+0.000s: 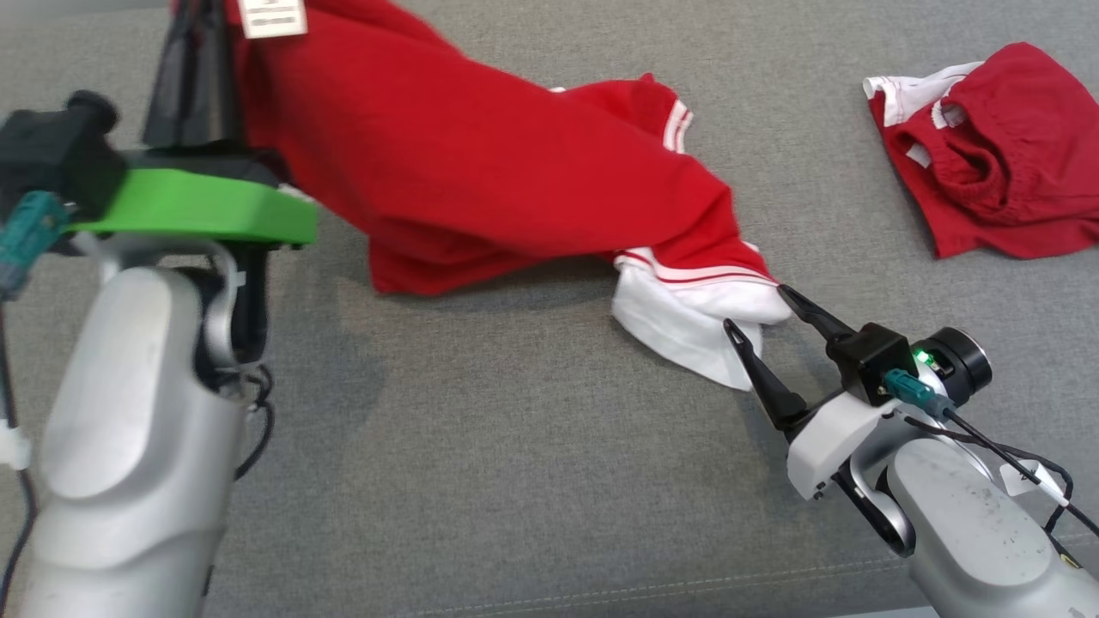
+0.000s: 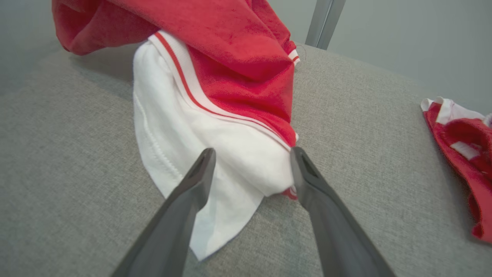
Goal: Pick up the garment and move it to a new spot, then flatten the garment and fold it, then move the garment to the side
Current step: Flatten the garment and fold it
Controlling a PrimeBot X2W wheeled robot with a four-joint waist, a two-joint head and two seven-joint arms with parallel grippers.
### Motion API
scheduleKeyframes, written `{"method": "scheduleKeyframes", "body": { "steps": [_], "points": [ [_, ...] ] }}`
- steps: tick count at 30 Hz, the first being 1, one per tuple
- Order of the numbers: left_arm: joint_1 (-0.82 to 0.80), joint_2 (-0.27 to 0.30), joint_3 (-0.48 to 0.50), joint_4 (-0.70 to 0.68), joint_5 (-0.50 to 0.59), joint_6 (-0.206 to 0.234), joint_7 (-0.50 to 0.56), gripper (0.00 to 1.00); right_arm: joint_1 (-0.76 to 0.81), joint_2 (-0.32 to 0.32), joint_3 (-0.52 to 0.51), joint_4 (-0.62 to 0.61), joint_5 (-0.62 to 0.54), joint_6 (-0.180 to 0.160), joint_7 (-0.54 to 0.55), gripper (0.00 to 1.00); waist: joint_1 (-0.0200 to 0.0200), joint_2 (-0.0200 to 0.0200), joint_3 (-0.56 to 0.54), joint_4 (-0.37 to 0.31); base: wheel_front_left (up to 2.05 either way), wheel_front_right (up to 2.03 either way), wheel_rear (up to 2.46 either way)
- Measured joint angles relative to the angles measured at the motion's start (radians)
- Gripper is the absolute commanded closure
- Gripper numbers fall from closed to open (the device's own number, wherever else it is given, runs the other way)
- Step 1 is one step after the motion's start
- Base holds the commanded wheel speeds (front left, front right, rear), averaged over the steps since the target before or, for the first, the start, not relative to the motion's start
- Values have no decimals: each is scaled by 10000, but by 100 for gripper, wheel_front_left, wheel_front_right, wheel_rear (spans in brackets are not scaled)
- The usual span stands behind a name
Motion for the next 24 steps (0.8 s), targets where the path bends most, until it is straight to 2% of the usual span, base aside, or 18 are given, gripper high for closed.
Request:
{"method": "scheduleKeyframes", "body": {
  "steps": [6, 11, 13, 19, 24],
  "points": [
    [1142, 1049, 1281, 493, -217, 48, -10, 100, 225, 35, -207, -150, 362, -75, -61, 0, 0, 0, -52, -329, 0, 0, 0],
    [2027, 999, 1672, 899, -621, 67, -10, 100, 784, 69, -261, -295, 721, -59, -88, 0, 0, 0, -7, -428, 0, 0, 0],
    [2238, 978, 2021, 880, -771, 69, -10, 100, 875, 309, -109, -374, 880, 50, -88, 0, 0, 0, 14, -415, 0, 0, 0],
    [2254, 476, 2004, 665, -800, 67, -10, 100, 859, 393, -61, -219, 1003, 209, -90, 0, 0, 0, 105, -241, 0, 0, 0],
    [2255, 272, 1854, 550, -798, -31, -10, 100, 720, 635, -27, 251, 1233, 297, -88, 0, 0, 0, 197, 31, 0, 0, 0]
  ]
}}
